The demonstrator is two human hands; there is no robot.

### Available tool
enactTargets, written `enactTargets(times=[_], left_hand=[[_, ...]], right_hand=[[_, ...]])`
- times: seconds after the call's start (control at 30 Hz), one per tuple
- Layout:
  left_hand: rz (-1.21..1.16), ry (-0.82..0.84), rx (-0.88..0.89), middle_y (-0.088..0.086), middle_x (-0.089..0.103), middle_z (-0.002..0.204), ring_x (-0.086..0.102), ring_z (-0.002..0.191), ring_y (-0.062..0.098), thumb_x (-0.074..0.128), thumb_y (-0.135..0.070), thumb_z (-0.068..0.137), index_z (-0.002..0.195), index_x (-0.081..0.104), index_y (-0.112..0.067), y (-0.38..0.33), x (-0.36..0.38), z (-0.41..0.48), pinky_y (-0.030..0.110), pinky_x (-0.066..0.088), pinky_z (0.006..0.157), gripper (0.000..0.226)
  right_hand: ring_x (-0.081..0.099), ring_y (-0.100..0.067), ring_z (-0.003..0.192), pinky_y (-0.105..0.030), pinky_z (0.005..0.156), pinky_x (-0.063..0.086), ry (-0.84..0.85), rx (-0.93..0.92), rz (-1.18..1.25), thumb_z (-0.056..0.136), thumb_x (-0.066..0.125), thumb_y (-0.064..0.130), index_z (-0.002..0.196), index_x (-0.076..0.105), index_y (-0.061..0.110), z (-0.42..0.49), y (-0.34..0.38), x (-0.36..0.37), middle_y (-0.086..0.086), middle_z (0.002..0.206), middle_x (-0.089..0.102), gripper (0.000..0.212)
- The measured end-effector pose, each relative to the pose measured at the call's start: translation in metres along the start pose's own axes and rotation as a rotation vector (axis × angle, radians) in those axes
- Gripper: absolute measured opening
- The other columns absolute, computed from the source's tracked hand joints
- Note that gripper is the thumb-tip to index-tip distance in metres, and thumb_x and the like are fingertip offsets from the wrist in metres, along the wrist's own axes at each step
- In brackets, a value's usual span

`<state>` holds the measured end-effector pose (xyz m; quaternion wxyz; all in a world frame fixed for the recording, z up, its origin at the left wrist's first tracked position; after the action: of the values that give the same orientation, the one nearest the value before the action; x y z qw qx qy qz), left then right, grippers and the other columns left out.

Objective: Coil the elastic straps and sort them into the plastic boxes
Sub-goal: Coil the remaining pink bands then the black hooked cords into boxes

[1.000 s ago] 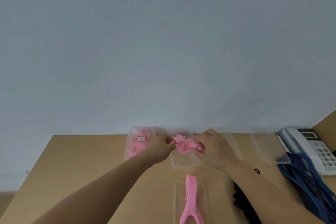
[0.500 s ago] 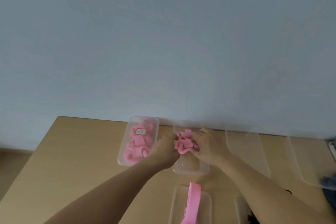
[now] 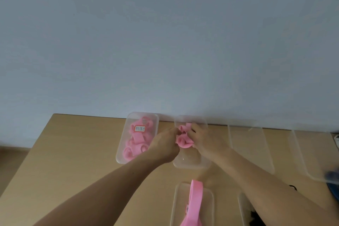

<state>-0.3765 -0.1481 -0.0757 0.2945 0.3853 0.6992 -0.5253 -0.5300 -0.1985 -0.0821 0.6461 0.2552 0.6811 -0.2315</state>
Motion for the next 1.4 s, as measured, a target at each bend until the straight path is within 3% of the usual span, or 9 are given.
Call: enactTargets(times=[0.1,0.2,0.3,0.4,0.5,0.67,0.8,1.0,1.4], left_hand=[[0.076,-0.027,-0.002,0.002,0.055,0.128,0.056,0.113,0.025,0.048,-0.016,0.09,0.13,0.051,-0.02,-0.001,0.003,-0.003,0.03,0.041,0.08,0.04],[0.346,-0.13,0.09,0.006,0.036,0.147,0.03,0.139,0.031,0.047,-0.013,0.089,0.138,0.042,-0.021,-0.006,0.008,-0.007,0.033,0.03,0.107,0.05],[0.513,-0.12,0.285,0.009,0.019,0.162,0.002,0.152,0.032,0.042,-0.017,0.094,0.147,0.038,-0.014,-0.016,0.019,-0.007,0.043,0.005,0.121,0.053],[0.683,-0.074,0.387,0.01,0.044,0.143,0.022,0.143,0.035,0.037,-0.023,0.097,0.139,0.047,-0.007,-0.019,0.028,-0.006,0.047,0.015,0.117,0.046],[0.697,-0.072,0.349,0.011,0.047,0.137,0.029,0.14,0.037,0.039,-0.024,0.098,0.14,0.046,-0.006,-0.017,0.028,-0.006,0.051,0.025,0.112,0.046],[0.652,-0.097,0.326,0.008,0.057,0.133,0.041,0.136,0.033,0.049,-0.027,0.094,0.124,0.064,-0.009,-0.017,0.024,-0.008,0.048,0.039,0.104,0.038],[0.652,-0.18,0.358,0.003,0.071,0.107,0.064,0.113,0.027,0.069,-0.03,0.077,0.096,0.075,-0.016,-0.023,0.019,-0.011,0.035,0.053,0.087,0.024],[0.622,-0.224,0.497,0.002,0.069,0.095,0.064,0.097,0.027,0.054,-0.023,0.08,0.088,0.075,-0.018,-0.028,0.029,-0.016,0.038,0.051,0.085,0.023],[0.577,-0.189,0.438,0.005,0.069,0.118,0.063,0.112,0.028,0.066,-0.026,0.078,0.107,0.075,-0.025,-0.025,0.021,-0.026,0.039,0.054,0.087,0.03]], right_hand=[[0.057,-0.023,0.101,-0.027,0.059,0.036,0.02,0.084,-0.003,0.092,0.06,0.019,0.142,0.041,0.017,0.001,0.004,0.0,-0.005,0.125,0.049,0.053],[0.063,-0.02,0.067,-0.021,0.04,0.036,-0.027,0.087,0.015,0.046,0.096,0.021,0.1,0.07,0.011,-0.01,0.006,-0.008,-0.005,0.091,0.063,0.06],[0.066,-0.022,0.084,-0.026,0.059,0.05,-0.038,0.135,0.076,0.057,0.093,0.024,0.096,0.07,0.013,-0.017,-0.001,-0.004,-0.004,0.095,0.065,0.046],[0.061,-0.028,0.1,-0.034,0.081,0.053,-0.059,0.135,0.07,0.077,0.076,0.018,0.103,0.068,0.01,-0.018,-0.009,0.003,-0.006,0.104,0.065,0.029],[0.054,-0.027,0.113,-0.036,0.094,0.046,-0.043,0.13,0.079,0.086,0.061,0.024,0.118,0.063,0.013,-0.025,-0.015,0.007,-0.002,0.121,0.062,0.034],[0.058,-0.026,0.106,-0.04,0.089,0.051,-0.182,0.097,0.175,0.085,0.053,0.031,0.114,0.066,0.011,-0.04,-0.016,0.006,-0.002,0.118,0.064,0.038],[0.063,-0.027,0.101,-0.042,0.082,0.054,-0.232,0.037,0.114,0.079,0.066,0.024,0.105,0.073,0.013,-0.051,-0.022,0.01,0.0,0.115,0.069,0.029],[0.062,-0.021,0.095,-0.034,0.073,0.05,-0.207,0.067,0.048,0.072,0.074,0.027,0.095,0.074,0.021,-0.043,-0.012,0.007,0.006,0.1,0.071,0.023],[0.063,-0.025,0.103,-0.038,0.079,0.052,-0.156,0.053,0.093,0.069,0.075,0.023,0.1,0.071,0.017,-0.05,-0.013,0.0,0.001,0.108,0.069,0.032]])
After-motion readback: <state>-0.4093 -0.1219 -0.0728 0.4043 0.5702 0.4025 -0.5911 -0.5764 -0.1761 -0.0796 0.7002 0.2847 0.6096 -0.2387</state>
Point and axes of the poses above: each hand's wrist, its own z-axis towards the middle knuckle, its own x-axis out of the palm, y = z × x, the point moved 2 cm from there along z, towards the middle knuckle
